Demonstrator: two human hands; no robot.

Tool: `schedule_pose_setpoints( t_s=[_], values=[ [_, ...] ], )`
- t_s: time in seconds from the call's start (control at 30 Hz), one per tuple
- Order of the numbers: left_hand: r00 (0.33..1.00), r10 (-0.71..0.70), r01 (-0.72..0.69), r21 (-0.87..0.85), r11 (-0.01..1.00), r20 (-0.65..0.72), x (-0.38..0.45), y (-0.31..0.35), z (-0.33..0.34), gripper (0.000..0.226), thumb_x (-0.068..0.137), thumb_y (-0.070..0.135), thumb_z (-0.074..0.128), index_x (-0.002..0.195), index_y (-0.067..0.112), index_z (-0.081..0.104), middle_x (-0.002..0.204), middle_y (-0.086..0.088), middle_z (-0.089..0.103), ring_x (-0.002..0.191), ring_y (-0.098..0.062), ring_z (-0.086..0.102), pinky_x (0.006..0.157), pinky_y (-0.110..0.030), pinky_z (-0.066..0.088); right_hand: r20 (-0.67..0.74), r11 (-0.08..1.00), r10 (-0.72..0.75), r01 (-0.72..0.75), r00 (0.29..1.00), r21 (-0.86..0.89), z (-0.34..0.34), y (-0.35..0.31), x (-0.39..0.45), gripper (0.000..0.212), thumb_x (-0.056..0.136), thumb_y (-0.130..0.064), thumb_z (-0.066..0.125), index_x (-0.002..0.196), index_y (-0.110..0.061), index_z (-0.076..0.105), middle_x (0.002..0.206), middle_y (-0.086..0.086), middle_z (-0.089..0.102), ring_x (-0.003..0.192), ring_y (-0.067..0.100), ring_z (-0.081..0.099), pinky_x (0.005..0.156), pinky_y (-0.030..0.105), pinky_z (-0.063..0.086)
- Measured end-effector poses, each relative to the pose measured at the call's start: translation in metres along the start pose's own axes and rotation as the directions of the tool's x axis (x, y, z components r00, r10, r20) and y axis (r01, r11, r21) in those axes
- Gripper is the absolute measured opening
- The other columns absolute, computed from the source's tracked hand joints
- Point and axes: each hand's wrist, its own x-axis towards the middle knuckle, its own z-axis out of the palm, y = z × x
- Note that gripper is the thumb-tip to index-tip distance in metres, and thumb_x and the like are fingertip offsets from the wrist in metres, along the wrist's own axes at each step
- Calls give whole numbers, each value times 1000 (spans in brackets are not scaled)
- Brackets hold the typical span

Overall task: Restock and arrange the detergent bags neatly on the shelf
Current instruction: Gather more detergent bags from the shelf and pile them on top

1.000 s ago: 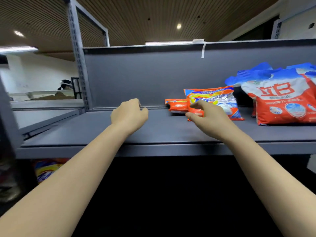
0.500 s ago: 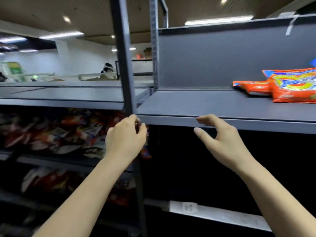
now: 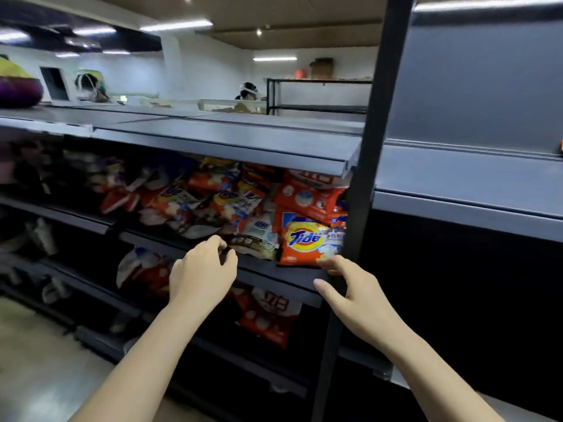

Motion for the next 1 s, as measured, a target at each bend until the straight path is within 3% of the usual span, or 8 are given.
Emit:
schedule_pose_setpoints(
  t_s=[0.17,0.37,0.6,0.73,0.87,0.93,1.0],
  values=[
    [999,-17,17,16,1000,35,44,-39,13,29,96,40,42,118,23,52,96,6,62,80,-17,57,82,-35,48,56,998,55,-55,997,6,47,4,41,37,94,-39,54,128,-26,50,127,-14,55,120,4,48,98,25,41],
    [996,-21,19,22,1000,86,120,-73,25,30,97,39,41,119,21,51,94,4,59,83,-19,56,79,-33,48,42,992,127,-126,991,-8,92,9,108,37,92,-35,56,126,-22,52,124,-9,58,117,9,52,91,25,42],
    [985,-73,75,-7,997,159,195,-115,37,40,96,41,43,129,19,46,116,-5,59,95,-25,57,79,-34,49,85,971,238,-237,968,-21,134,1,183,34,93,-37,54,124,-23,51,118,-4,57,109,16,53,78,27,39],
    [977,-101,109,-31,994,189,236,-133,49,56,97,41,40,144,13,30,131,-13,51,105,-31,56,80,-36,50,120,958,285,-288,951,7,151,-1,215,46,94,-36,55,137,-25,41,131,1,55,116,21,52,77,23,37],
    [964,-123,149,-95,984,236,286,-154,69,37,95,26,43,126,6,47,104,-12,57,93,-33,55,78,-34,46,98,934,355,-358,930,17,176,2,245,53,93,-38,55,141,-32,33,127,2,52,118,25,52,79,24,36],
    [961,-54,73,-59,996,272,310,-161,79,39,96,22,43,131,5,46,127,-17,53,112,-34,52,89,-33,42,78,919,383,-388,920,62,193,6,258,55,92,-40,56,141,-32,32,136,2,48,122,23,49,82,27,38],
    [946,26,-2,-75,997,322,331,-161,84,48,100,29,39,143,7,34,146,-16,37,129,-31,41,100,-32,36,68,897,416,-421,907,137,208,6,272,55,92,-39,57,141,-26,35,142,2,45,124,19,48,87,30,43]
  ],
)
